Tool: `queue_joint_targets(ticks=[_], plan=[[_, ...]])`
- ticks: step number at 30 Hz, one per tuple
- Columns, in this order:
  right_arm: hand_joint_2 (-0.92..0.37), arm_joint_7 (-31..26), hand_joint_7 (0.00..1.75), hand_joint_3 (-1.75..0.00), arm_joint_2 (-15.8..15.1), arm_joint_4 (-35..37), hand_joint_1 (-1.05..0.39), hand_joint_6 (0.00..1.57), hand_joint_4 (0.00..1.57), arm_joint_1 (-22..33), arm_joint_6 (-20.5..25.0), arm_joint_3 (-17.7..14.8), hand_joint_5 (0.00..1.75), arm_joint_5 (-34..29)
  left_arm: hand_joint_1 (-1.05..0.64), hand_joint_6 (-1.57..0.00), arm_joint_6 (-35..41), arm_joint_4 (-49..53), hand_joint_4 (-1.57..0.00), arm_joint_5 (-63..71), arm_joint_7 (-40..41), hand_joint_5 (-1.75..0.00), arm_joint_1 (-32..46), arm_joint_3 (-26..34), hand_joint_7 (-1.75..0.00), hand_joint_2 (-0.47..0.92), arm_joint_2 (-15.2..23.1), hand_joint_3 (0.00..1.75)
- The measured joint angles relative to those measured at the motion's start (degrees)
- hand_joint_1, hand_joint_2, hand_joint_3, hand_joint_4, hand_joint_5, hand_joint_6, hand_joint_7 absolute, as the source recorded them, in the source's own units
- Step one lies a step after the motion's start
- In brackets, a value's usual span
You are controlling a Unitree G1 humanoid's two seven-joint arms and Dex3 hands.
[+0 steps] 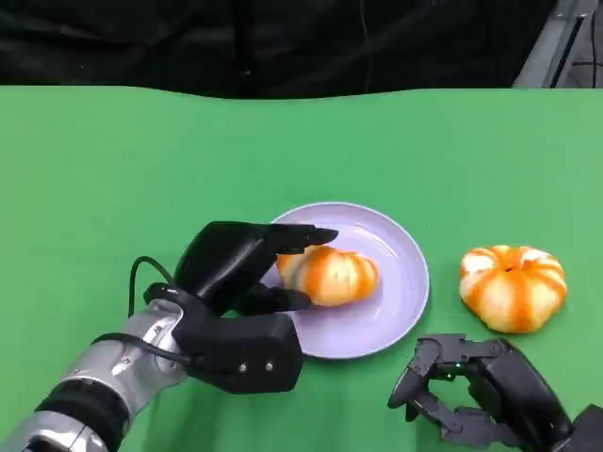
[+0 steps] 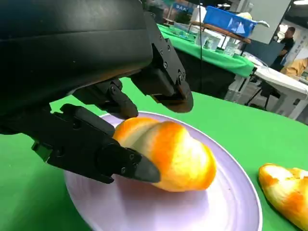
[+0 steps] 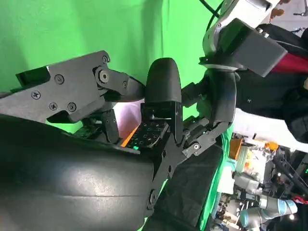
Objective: Grasp the bread from the table and place it into the plate.
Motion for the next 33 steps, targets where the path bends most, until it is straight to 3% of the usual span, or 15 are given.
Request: queue_joint_targets(ticks=[17, 23, 24, 33], plan=[[-0.74, 0.0, 1.08, -0.75, 0.0, -0.6, -0.12, 0.86, 0.76, 0.0, 0.2, 0.2, 1.56, 0.0, -0.59, -0.55, 0.0, 0.0, -0.63, -1.5, -1.9, 0.0, 0.0, 0.5, 0.0, 0.92, 0.0, 0.41], [-0.73, 0.0, 1.1, -0.75, 0.0, -0.6, -0.12, 0.85, 0.76, 0.0, 0.2, 0.2, 1.56, 0.0, -0.67, -0.49, 0.0, -0.5, -0.58, -2.9, -4.3, 0.0, 0.0, 1.2, 0.0, 0.92, 0.0, 0.48], [-0.73, 0.0, 1.1, -0.75, 0.0, -0.6, -0.12, 0.85, 0.76, 0.0, 0.2, 0.2, 1.57, 0.0, -0.75, -0.46, 0.0, -0.6, -0.56, -3.3, -4.5, 0.0, 0.0, 1.3, 0.0, 0.92, 0.0, 0.5], [-0.75, 0.0, 1.11, -0.72, -0.2, -0.5, -0.13, 0.85, 0.76, 0.1, 0.2, 0.3, 1.57, -0.2, -0.8, -0.39, -6.4, -12.3, -0.54, -8.9, -4.7, 0.0, 5.8, 8.0, 0.0, 0.92, 2.7, 0.49]])
